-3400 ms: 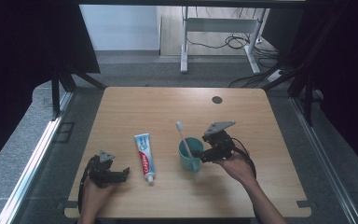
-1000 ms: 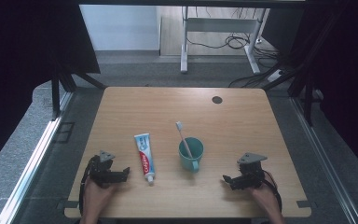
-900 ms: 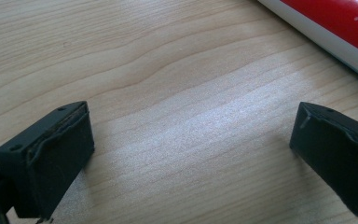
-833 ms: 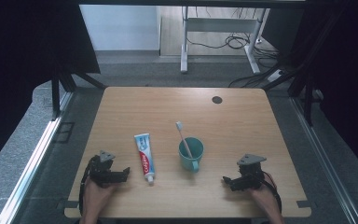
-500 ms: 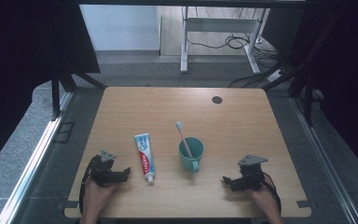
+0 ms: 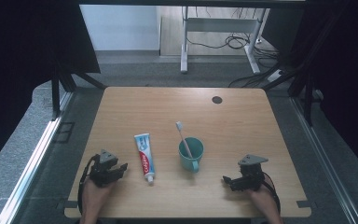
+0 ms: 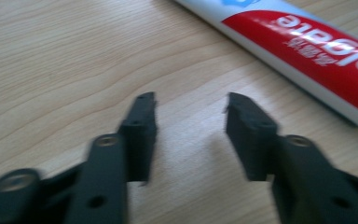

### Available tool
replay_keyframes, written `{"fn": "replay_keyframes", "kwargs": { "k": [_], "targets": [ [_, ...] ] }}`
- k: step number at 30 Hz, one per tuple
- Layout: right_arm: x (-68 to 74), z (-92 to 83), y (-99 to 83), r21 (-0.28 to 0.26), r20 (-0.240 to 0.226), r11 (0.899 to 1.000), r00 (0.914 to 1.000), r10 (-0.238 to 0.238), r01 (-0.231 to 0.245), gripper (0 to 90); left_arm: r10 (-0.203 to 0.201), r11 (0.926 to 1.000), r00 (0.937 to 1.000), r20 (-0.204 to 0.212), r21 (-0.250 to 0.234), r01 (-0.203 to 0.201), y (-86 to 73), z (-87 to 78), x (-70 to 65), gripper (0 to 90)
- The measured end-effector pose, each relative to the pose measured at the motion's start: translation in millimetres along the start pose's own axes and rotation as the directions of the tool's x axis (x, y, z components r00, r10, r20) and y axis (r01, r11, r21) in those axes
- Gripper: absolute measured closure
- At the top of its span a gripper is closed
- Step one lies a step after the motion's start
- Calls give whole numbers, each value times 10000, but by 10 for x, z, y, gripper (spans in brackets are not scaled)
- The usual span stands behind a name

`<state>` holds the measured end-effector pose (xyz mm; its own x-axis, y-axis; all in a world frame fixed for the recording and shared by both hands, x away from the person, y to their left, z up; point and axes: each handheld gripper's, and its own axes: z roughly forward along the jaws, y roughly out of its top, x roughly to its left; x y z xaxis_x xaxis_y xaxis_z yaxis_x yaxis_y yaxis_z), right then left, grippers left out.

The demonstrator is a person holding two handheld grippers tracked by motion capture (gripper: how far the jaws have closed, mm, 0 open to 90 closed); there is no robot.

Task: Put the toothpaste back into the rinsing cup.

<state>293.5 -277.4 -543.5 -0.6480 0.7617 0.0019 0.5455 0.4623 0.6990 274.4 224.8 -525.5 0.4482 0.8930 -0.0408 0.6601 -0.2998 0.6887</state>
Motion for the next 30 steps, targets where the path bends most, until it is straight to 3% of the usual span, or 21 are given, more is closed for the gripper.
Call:
{"fn": "replay_keyframes", "kwargs": {
  "k": [5, 7, 15, 30],
  "targets": [
    [0, 0, 0, 2, 1, 10000, 10000, 2, -2, 0, 416, 9991, 9983, 409, -64, -413, 59, -68, -65, 852],
    [0, 0, 0, 0, -1, 10000, 10000, 0, 0, 0, 451, 9989, 9976, 523, -136, -445, 84, -88, -86, 895],
    [0, -1, 0, -6, 2, 10000, 10000, 5, -5, 0, 473, 9987, 9936, 1026, -229, -452, 178, -97, -190, 898],
    [-1, -1, 0, -6, 5, 10000, 10000, 4, -4, 0, 481, 9982, 9886, 1426, -433, -423, 376, -50, -325, 897]
  ]
}}
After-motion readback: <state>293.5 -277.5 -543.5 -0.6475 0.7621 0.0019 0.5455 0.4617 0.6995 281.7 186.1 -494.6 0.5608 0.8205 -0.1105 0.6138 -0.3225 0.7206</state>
